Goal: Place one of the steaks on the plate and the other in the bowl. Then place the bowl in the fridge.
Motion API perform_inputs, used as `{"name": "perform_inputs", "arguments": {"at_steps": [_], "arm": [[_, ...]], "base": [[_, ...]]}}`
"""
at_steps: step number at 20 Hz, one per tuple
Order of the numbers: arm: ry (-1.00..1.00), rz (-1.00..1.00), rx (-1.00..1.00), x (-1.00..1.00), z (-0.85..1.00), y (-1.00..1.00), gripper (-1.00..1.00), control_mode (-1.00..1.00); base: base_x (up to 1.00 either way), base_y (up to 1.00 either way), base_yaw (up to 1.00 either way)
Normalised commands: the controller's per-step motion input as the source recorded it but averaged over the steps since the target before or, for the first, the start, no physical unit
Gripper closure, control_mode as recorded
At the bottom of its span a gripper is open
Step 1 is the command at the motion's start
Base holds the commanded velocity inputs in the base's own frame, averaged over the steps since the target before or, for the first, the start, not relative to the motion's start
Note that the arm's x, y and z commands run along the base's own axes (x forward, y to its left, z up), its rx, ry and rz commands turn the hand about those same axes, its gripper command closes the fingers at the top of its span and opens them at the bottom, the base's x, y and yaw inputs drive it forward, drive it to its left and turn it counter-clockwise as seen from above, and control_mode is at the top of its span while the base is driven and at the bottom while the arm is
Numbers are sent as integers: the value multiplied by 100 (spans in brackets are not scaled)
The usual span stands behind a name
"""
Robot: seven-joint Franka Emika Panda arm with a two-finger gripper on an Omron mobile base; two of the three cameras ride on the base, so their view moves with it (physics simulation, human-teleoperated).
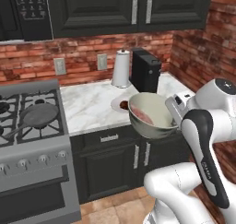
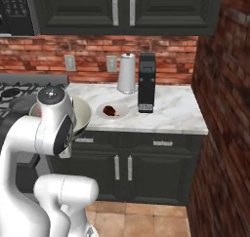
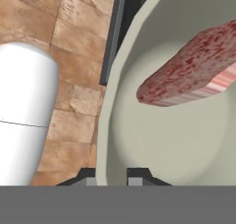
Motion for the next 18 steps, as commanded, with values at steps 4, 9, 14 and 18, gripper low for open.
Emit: {"name": "perform_inputs", "arguments": {"at_steps": [4,9,14,18], "arm": [[0,0,0,0,0,0,100,100],[0,0,0,0,0,0,100,100],[0,0,0,0,0,0,100,100],[0,0,0,0,0,0,100,100]], "base": [[-68,-38,4],[-52,-49,11],[4,-40,10],[3,-41,18]]}}
